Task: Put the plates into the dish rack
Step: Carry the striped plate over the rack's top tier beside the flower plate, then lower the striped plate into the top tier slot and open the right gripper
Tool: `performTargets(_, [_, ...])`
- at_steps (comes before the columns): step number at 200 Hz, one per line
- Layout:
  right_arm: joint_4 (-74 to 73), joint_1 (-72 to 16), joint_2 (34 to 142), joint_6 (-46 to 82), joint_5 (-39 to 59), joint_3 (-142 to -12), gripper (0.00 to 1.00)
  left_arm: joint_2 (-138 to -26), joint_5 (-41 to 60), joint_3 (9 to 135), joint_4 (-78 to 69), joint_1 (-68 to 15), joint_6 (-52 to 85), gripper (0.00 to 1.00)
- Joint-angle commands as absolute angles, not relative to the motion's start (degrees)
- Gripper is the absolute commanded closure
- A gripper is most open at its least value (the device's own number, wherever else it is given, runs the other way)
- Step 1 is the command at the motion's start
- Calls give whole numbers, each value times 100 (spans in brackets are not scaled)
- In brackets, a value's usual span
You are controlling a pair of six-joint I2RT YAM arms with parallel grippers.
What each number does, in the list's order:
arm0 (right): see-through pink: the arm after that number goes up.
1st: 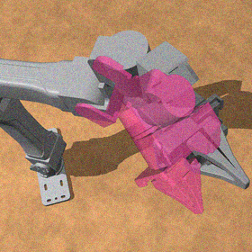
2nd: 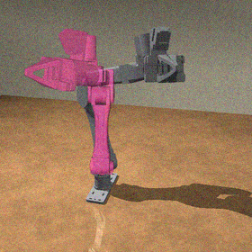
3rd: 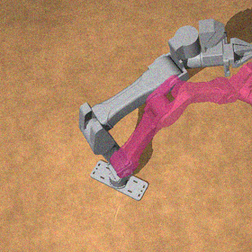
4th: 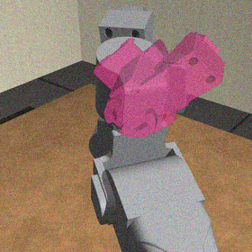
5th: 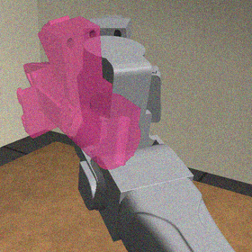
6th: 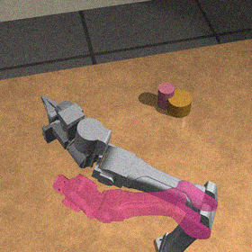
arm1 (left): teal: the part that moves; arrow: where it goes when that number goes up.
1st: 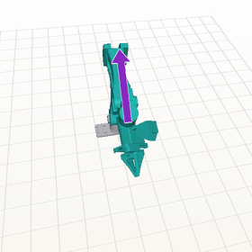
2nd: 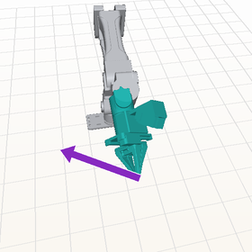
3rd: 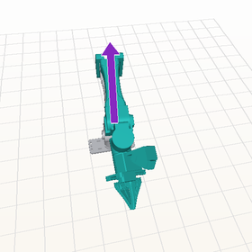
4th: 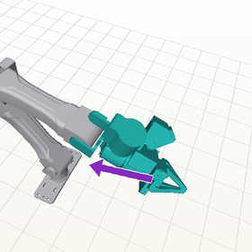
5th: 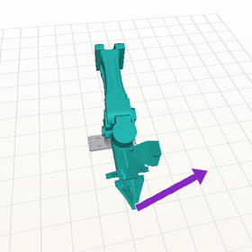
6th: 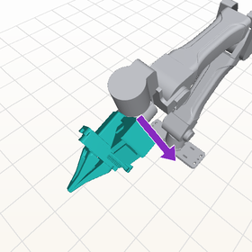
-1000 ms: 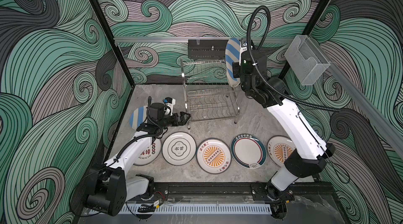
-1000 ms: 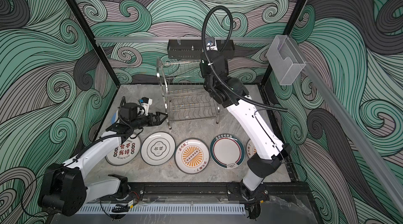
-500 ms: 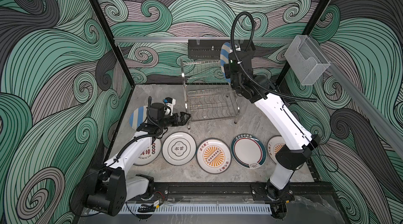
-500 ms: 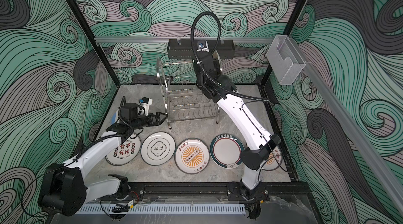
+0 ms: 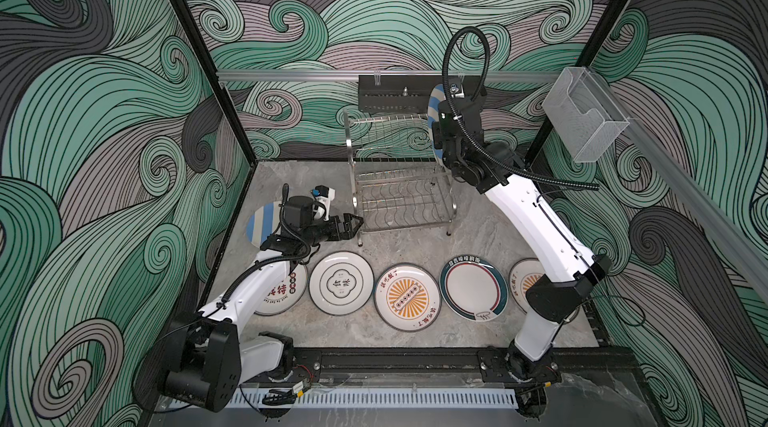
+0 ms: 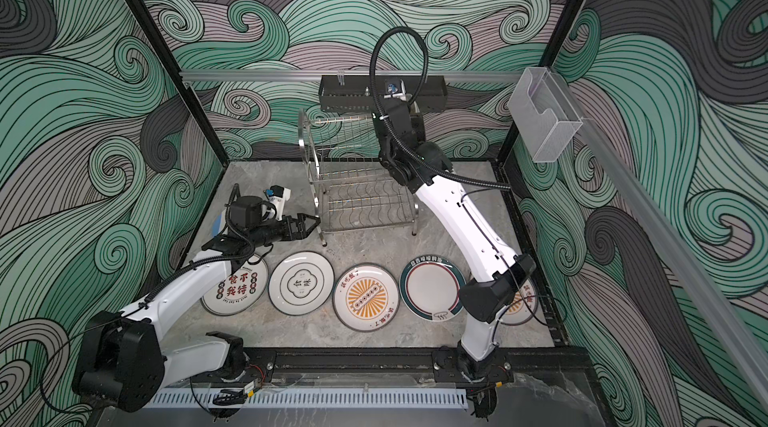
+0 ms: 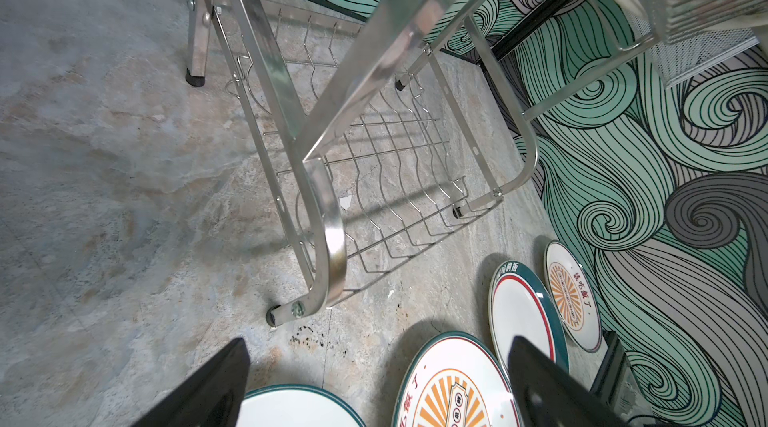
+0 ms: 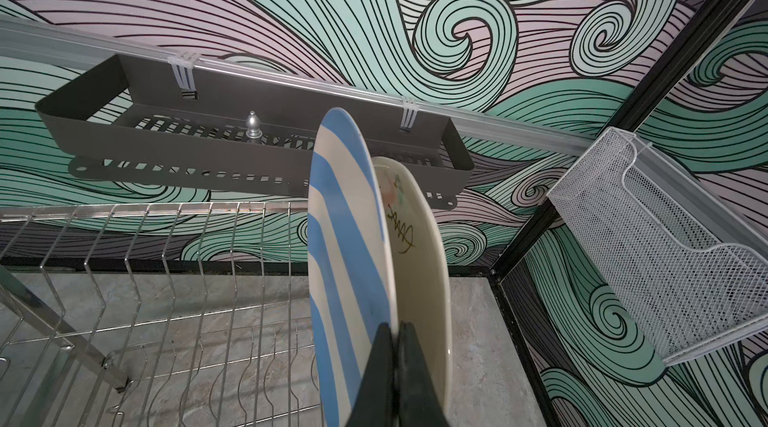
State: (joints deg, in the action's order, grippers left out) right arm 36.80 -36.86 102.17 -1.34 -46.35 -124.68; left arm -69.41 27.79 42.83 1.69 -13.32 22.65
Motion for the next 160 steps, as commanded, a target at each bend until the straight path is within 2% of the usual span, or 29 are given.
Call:
performTargets(1, [3434,-3628,10095,77,-4627,-12450,100,-6935,2918,4324,153,-1414,2185,1])
performTargets(148, [3685,-3442,10339,360,-4408,-12330,100,-6971,2874,4327,203,-1416,2136,1])
performTargets(160, [3734,-3445,10328,356,-4377,-12379,90,-6973,2869,4337,201,-1416,2142,1])
